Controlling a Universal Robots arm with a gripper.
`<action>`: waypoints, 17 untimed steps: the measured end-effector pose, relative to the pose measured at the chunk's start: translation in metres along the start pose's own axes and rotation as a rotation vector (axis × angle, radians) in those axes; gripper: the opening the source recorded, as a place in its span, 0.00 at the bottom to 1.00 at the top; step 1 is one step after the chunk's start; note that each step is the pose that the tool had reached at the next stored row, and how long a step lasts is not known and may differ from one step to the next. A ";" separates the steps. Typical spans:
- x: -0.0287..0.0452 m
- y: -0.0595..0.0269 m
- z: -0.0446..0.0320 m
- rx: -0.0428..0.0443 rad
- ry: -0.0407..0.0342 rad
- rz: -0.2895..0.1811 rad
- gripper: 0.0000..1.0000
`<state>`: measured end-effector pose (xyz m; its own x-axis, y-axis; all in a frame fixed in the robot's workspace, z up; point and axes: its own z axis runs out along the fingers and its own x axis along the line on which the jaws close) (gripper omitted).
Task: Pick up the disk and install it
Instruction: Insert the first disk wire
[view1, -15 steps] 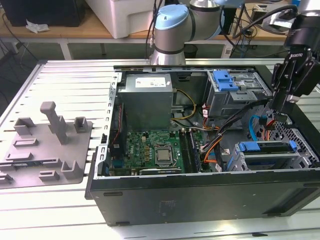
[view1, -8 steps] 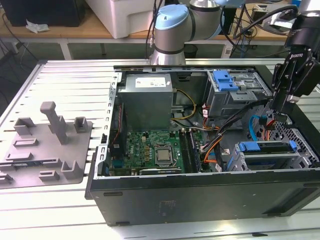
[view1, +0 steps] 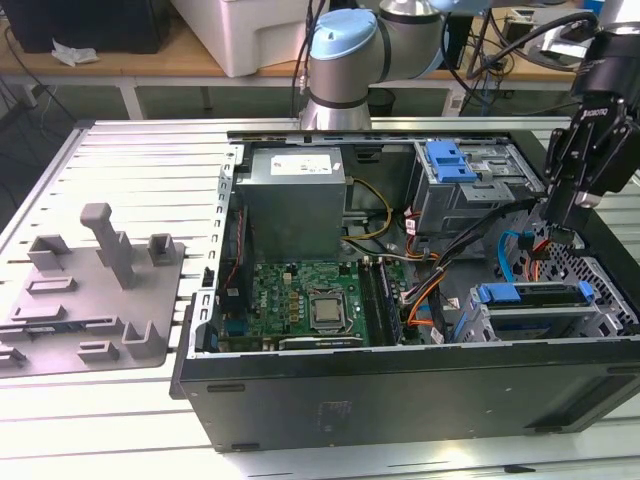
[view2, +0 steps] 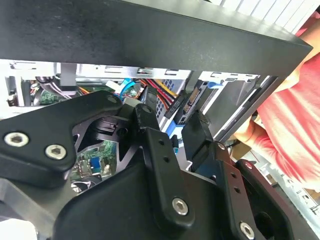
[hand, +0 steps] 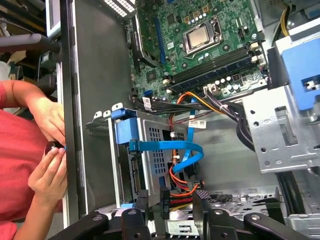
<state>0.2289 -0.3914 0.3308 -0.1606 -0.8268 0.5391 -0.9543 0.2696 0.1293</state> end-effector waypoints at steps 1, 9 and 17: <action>0.0011 -0.0003 0.0006 0.0002 -0.0001 0.000 0.47; 0.0019 0.0010 0.0012 0.0349 -0.0113 0.022 0.47; 0.0032 0.0079 0.0030 0.0401 -0.0144 0.033 0.47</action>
<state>0.2200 -0.3933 0.3311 -0.1956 -0.8248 0.5305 -0.9577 0.2772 0.0779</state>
